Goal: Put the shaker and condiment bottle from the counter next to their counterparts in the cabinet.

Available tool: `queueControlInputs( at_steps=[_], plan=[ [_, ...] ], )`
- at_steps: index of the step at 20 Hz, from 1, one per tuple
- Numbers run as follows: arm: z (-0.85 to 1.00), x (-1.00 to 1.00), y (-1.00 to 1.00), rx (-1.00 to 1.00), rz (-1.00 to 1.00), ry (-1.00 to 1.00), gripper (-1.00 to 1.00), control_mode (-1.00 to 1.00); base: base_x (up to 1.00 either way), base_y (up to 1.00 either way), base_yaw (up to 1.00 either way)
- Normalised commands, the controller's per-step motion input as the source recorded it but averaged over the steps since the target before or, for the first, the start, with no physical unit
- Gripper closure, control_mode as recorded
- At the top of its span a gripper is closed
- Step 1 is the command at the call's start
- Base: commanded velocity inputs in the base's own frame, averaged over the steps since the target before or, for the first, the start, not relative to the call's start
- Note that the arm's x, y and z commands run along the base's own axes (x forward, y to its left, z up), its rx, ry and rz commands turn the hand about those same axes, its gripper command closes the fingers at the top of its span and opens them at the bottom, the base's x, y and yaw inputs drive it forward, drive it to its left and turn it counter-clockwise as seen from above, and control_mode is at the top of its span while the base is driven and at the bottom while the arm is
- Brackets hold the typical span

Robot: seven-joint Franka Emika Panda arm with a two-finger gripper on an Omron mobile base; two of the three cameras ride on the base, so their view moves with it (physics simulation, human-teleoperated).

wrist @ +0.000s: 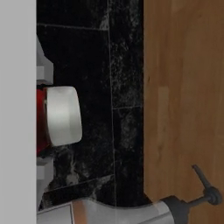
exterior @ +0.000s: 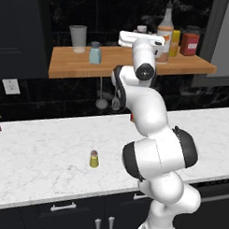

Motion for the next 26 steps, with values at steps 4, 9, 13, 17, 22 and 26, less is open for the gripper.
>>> queueControlInputs(
  at_steps=[4, 9, 13, 17, 22, 26],
  plan=[
    [-0.02, 0.00, -0.27, -0.18, 0.00, -0.02, 1.00, -1.00, 0.00, 0.00, 0.00],
    [-0.01, -0.01, -0.12, -0.04, 0.00, 0.00, 1.00, -1.00, 0.00, 0.00, 0.00],
    [-0.01, -0.01, -0.05, 0.00, 0.00, 0.00, 1.00, -1.00, 0.00, 0.00, 0.00],
    [0.00, 0.00, -0.01, 0.00, 0.00, 0.00, 1.00, -1.00, 0.00, 0.00, 0.00],
    [-0.10, 0.00, 0.00, 0.00, 0.00, 0.00, 1.00, -1.00, 0.00, 0.00, 0.00],
    [-0.17, 0.00, 0.00, 0.00, 0.00, 0.00, 1.00, -1.00, 0.00, 0.00, 0.00]
  ],
)
